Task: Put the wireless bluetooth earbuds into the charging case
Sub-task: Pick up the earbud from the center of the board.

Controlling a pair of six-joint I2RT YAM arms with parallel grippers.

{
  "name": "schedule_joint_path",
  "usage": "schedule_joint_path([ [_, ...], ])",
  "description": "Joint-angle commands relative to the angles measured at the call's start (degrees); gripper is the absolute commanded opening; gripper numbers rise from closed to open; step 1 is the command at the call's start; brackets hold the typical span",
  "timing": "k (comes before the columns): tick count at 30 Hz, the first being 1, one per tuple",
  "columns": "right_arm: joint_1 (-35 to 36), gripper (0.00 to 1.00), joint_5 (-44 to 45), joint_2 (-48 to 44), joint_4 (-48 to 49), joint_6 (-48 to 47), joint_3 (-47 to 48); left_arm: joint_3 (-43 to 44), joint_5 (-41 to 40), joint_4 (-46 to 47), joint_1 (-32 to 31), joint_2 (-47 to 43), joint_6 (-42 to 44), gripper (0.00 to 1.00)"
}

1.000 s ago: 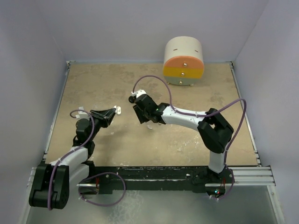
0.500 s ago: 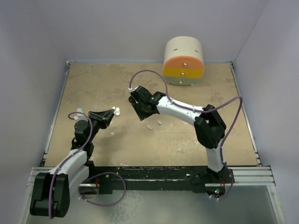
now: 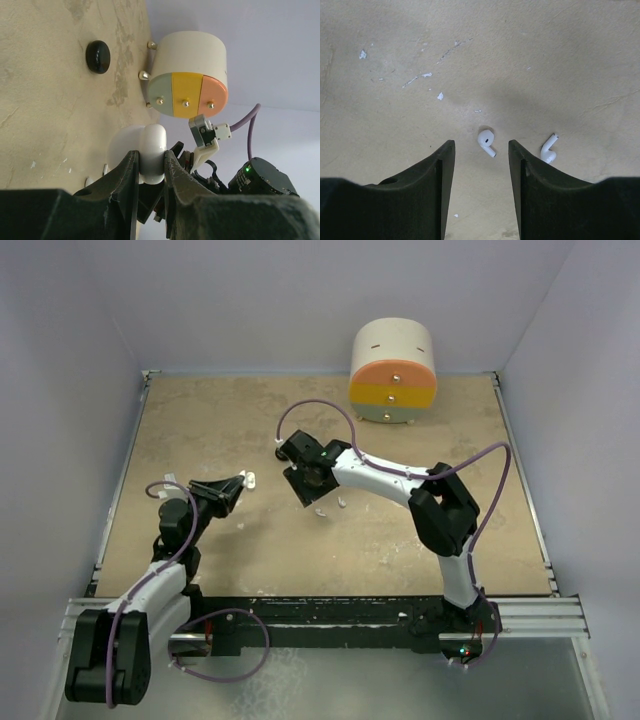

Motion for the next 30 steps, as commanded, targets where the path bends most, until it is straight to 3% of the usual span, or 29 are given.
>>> schedule_joint_path([
  [1, -0.27, 0.50, -2.12, -0.38, 0.18, -1.16, -1.74, -0.99, 1.63, 4.39, 1.02, 0.81, -0.12, 0.00],
  [30, -1.10, 0.47, -4.27, 1.57, 3.62, -2.25, -5.72, -1.87, 4.53, 6.07, 4.12, 1.99, -0.33, 0.00],
])
